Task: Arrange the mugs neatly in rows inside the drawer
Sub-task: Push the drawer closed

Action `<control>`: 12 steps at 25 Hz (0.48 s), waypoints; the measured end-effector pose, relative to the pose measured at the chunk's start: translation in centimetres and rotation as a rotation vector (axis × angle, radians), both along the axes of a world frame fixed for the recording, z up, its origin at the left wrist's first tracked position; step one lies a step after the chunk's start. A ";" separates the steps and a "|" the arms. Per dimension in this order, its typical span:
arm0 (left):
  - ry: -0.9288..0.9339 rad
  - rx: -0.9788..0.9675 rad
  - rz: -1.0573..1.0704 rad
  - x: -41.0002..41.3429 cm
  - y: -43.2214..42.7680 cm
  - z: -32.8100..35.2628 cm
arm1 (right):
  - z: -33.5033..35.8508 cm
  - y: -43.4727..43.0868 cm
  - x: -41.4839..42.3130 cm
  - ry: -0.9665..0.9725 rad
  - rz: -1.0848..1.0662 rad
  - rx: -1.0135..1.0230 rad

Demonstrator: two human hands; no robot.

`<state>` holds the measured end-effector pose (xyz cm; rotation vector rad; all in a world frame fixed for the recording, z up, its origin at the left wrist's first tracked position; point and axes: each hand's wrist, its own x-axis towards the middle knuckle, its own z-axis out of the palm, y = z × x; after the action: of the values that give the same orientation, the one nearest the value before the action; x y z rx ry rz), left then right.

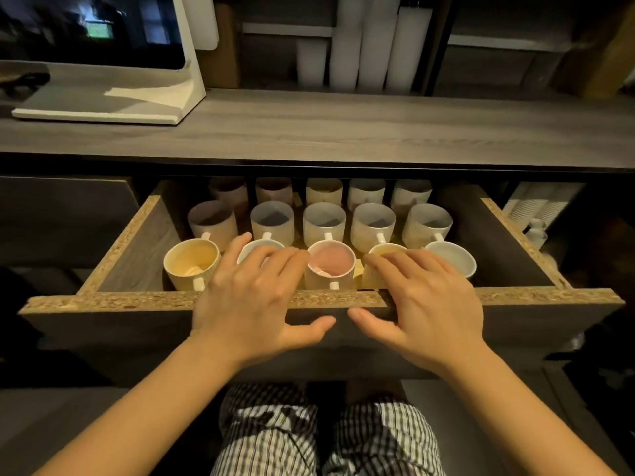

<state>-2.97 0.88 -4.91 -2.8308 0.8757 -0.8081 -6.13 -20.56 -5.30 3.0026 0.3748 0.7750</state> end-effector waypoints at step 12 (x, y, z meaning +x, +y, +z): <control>0.093 0.118 0.059 9.4 -1.1 0.6 | 0.1 -1.3 9.6 0.018 -0.020 -0.082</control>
<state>6.46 -0.24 -4.31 -2.7948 0.8176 -0.6017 3.47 -21.83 -5.20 2.9340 0.3673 0.7130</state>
